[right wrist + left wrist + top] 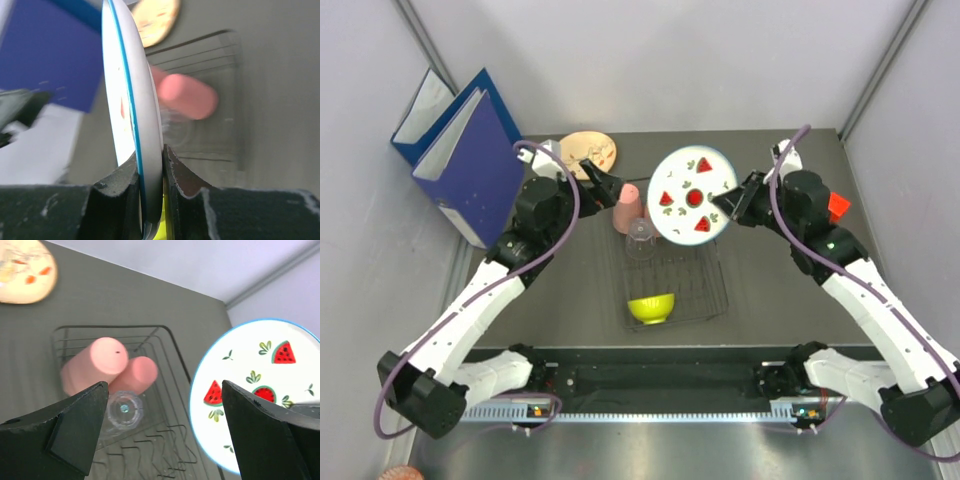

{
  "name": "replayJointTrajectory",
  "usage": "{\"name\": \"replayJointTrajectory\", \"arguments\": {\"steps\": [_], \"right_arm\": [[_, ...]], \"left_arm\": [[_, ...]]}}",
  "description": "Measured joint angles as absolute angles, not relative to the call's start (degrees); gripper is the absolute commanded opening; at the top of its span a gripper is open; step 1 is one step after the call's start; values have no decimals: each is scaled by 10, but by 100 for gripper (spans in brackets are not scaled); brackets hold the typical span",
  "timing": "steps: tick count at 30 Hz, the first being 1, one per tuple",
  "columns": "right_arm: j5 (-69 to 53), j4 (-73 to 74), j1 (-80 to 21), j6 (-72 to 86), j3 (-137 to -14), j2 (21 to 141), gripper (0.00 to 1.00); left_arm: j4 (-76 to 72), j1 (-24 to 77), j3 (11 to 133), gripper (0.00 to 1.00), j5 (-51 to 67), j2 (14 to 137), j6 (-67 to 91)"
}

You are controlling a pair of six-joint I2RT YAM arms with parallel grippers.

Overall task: Unload the mixed dishes from the dish rack
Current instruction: Pick up the plate from the dish rack.

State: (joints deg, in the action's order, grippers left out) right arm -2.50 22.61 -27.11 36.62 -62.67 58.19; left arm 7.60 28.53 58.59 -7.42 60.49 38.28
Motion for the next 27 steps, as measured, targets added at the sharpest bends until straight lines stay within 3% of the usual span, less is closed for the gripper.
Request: {"name": "replayJointTrajectory", "arguments": {"steps": [6,19,22,23,26,27], "right_arm": [[-186,74,-245,442,-555,581,0],[-292,-80,-235,510,-540,637,0],[-315,-103,-235,525,-540,662,0],[-319,-109,-235,527,-540,669,0],[-327,-124,-233,538,-536,686,0],[-331,-133,-230,543,-532,688,0]], "left_arm": [[12,268,585,99,23,646,392],[-82,259,557,91,132,665,416],[-101,259,545,66,161,668,420],[-107,259,543,48,173,670,421],[-121,258,539,30,191,671,422],[-131,255,536,17,204,670,431]]}}
